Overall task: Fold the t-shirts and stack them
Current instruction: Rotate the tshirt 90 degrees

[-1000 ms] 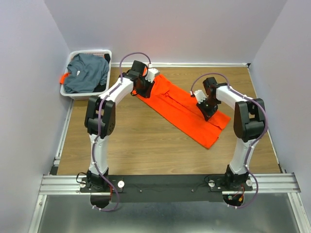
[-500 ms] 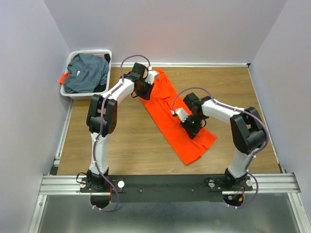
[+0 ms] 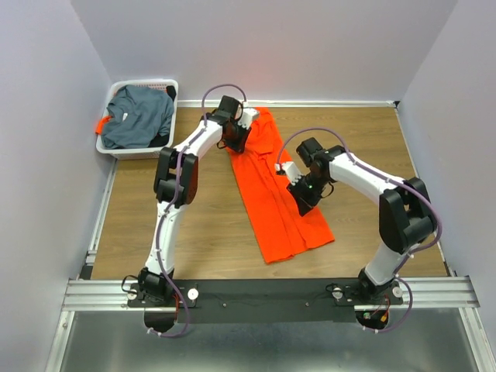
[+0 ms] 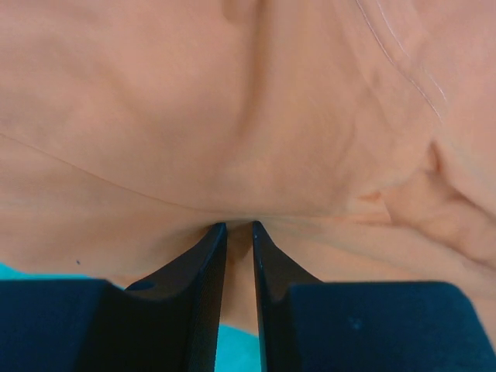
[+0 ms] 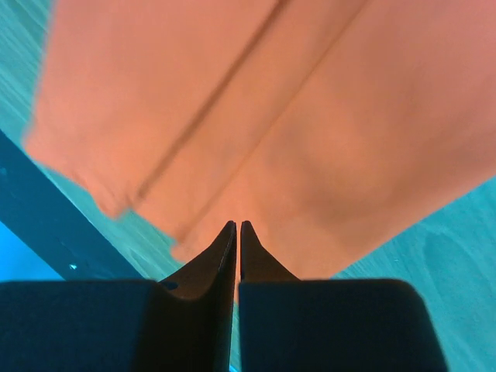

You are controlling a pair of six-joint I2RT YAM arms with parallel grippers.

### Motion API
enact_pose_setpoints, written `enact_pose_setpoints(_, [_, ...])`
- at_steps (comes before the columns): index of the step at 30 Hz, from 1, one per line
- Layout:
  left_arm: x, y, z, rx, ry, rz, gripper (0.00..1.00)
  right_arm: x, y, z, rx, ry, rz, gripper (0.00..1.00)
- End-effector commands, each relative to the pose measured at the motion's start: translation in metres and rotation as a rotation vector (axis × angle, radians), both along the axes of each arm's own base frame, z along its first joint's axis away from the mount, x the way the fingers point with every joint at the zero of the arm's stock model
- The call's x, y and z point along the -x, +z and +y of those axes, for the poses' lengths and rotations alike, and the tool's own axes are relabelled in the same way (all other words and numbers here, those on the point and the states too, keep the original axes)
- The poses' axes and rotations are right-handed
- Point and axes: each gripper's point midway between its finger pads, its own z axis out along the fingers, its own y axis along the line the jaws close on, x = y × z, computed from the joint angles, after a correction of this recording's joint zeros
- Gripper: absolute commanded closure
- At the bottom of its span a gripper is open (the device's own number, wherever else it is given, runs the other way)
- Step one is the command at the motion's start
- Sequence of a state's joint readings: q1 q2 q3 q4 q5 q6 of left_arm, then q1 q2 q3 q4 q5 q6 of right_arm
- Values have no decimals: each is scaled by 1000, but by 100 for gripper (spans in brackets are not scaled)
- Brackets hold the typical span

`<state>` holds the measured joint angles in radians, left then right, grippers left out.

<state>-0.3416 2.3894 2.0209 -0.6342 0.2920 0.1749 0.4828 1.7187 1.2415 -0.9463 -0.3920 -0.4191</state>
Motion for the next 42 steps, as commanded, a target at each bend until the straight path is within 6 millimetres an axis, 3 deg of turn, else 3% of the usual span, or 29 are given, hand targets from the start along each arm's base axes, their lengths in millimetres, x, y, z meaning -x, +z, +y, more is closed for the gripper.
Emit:
enact_pose_setpoints(1, [-19, -46, 21, -68, 35, 62, 73, 10, -26, -13, 72, -25, 68, 89])
enact_pose_setpoints(2, [-39, -26, 25, -49, 50, 19, 73, 7, -32, -11, 73, -35, 72, 89])
enact_pose_setpoints(4, [-58, -11, 24, -20, 33, -32, 70, 3, -37, -7, 70, -52, 77, 89])
enact_pose_setpoints(9, [-60, 43, 25, 33, -15, -147, 62, 12, -58, 11, 26, -73, 195, 88])
enact_pose_setpoints(10, [-57, 74, 23, 58, -24, -193, 60, 16, -60, 16, 19, -67, 212, 88])
enact_pose_setpoints(11, [-48, 73, 22, 67, -30, -175, 59, 20, -64, 19, 13, -74, 230, 88])
enact_pose_setpoints(15, [-18, 104, 17, 119, -102, -178, 51, 31, -64, 39, -48, -79, 283, 88])
enact_pose_setpoints(16, [-11, 123, 18, 129, -118, -209, 50, 33, -62, 44, -64, -78, 291, 88])
enact_pose_setpoints(17, [0, 114, 21, 126, -123, -187, 38, 36, -61, 52, -73, -80, 297, 88])
enact_pose_setpoints(20, [26, 125, 24, 142, -153, -211, 36, 48, -51, 70, -114, -56, 308, 88])
enact_pose_setpoints(21, [32, 127, 25, 145, -154, -217, 29, 51, -46, 75, -134, -49, 312, 87])
enact_pose_setpoints(25, [62, 134, 34, 141, -187, -240, 28, 50, -15, 88, -209, -25, 255, 87])
enact_pose_setpoints(26, [75, 142, 37, 142, -200, -274, 28, 45, 3, 91, -244, -14, 198, 86])
enact_pose_setpoints(27, [82, 148, 39, 144, -207, -298, 11, 42, 14, 92, -267, -7, 157, 85])
enact_pose_setpoints(28, [99, 158, 44, 146, -210, -334, 6, 34, 25, 92, -273, -5, 95, 81])
enact_pose_setpoints(29, [101, 169, 46, 145, -218, -392, 5, 26, 44, 93, -307, 7, 14, 78])
enact_pose_setpoints(32, [129, 209, 55, 160, -215, -553, 4, 2, 66, 81, -270, 49, -197, 61])
enact_pose_setpoints(33, [136, 217, 55, 170, -225, -593, 5, -7, 72, 73, -237, 51, -273, 49])
enact_pose_setpoints(34, [149, 239, 58, 185, -231, -668, 5, -11, 73, 69, -217, 61, -308, 46])
enact_pose_setpoints(35, [159, 226, 60, 189, -226, -661, 4, -17, 73, 64, -189, 89, -350, 46])
enact_pose_setpoints(36, [155, 239, 64, 206, -167, -728, 4, -24, 72, 57, -144, 84, -389, 45])
enact_pose_setpoints(39, [163, 246, 76, 178, -135, -830, 4, -46, 80, 51, -102, 80, -505, 45])
enact_pose_setpoints(40, [169, 243, 71, 177, -195, -840, 7, -52, 82, 52, -104, 71, -536, 39])
enact_pose_setpoints(42, [188, 217, 40, 190, -327, -738, 11, -61, 77, 54, -96, 72, -563, 10])
